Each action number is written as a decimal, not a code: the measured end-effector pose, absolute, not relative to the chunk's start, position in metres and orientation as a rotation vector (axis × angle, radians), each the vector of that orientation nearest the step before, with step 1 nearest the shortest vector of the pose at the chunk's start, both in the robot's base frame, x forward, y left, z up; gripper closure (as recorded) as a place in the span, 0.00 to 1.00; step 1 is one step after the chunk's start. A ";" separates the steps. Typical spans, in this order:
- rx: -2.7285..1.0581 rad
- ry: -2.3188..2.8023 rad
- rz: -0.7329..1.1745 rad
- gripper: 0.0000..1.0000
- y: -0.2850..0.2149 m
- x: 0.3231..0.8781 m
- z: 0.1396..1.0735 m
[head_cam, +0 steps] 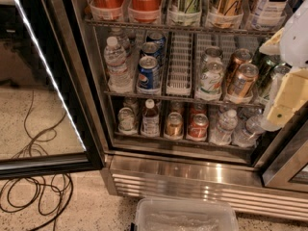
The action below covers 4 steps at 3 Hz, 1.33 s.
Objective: Pick orange can from top shelf of fridge
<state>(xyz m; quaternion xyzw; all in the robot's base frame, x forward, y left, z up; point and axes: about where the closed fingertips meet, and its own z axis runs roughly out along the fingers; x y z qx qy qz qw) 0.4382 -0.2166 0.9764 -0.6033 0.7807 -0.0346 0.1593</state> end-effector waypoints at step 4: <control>-1.568 2.171 -0.018 0.00 -0.198 0.452 0.989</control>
Offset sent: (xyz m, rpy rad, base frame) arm 0.0102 -0.0020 0.0033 0.1140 -0.0532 -0.0948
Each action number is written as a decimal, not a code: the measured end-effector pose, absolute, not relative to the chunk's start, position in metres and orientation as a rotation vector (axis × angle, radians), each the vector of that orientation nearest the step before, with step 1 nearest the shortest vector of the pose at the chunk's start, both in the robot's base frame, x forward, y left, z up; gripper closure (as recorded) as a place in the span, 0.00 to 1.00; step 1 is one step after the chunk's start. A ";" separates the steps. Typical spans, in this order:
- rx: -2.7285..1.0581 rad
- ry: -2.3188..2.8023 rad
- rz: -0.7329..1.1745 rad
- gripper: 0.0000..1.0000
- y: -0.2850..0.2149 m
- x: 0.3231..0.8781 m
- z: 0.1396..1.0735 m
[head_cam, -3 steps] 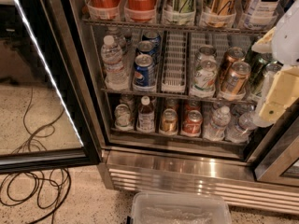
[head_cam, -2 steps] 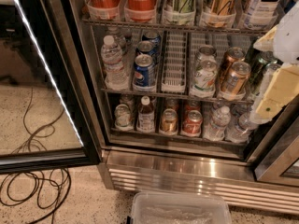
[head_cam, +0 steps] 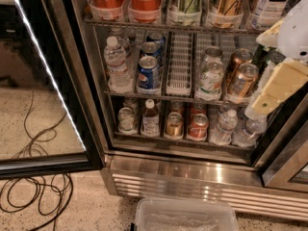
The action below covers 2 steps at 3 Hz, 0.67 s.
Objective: Pick orange can from top shelf of fridge
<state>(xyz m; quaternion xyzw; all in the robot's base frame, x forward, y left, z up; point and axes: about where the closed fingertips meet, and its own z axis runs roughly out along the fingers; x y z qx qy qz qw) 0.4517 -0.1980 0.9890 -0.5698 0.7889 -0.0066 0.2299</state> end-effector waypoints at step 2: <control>-1.115 2.020 0.211 0.00 -0.171 0.474 1.028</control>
Offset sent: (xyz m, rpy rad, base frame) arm 0.0392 0.0325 0.0715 0.6752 -0.2713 -0.2547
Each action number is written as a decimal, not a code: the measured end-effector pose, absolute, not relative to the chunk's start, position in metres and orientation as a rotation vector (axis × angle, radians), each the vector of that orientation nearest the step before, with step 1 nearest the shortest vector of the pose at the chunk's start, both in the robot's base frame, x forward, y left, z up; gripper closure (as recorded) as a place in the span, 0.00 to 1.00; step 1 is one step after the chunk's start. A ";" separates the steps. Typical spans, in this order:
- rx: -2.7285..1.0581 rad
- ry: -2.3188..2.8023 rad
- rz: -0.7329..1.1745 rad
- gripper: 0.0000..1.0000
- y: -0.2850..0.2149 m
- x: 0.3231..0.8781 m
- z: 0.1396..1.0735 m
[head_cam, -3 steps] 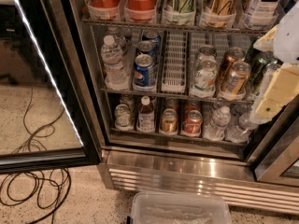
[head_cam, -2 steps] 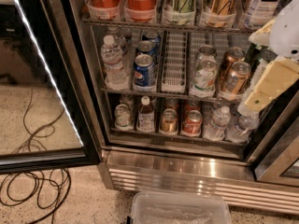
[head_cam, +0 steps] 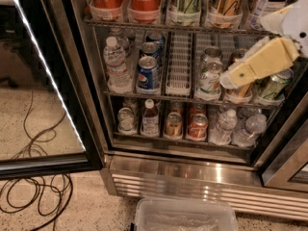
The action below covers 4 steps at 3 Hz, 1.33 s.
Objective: Pick orange can from top shelf of fridge
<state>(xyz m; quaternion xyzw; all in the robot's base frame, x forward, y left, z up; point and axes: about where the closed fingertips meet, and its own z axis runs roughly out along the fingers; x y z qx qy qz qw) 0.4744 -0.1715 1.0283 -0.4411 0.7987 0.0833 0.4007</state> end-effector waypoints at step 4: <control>-0.770 1.951 0.263 0.00 -0.157 0.476 1.041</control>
Offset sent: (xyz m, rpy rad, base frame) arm 0.0057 0.0096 0.0154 0.0611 -0.0433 -0.0117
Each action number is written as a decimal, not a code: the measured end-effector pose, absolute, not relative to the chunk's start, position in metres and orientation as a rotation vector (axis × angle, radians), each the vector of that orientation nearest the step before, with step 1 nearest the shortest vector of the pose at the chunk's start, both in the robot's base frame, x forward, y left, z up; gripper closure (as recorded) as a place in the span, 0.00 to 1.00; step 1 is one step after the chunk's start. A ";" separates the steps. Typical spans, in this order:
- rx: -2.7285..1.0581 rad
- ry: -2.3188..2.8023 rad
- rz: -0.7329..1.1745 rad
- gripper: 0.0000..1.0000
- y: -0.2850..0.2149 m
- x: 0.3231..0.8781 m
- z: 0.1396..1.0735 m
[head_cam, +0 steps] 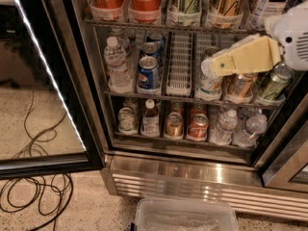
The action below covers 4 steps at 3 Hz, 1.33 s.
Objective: Pick orange can from top shelf of fridge
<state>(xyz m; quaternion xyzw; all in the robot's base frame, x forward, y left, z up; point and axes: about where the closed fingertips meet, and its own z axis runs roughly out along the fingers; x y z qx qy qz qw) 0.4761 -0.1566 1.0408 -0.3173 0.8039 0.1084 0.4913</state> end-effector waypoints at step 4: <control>-0.522 1.843 0.319 0.00 -0.138 0.498 1.032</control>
Offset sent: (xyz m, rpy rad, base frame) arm 0.0000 0.0127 -0.0237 0.1147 -0.0061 -0.0711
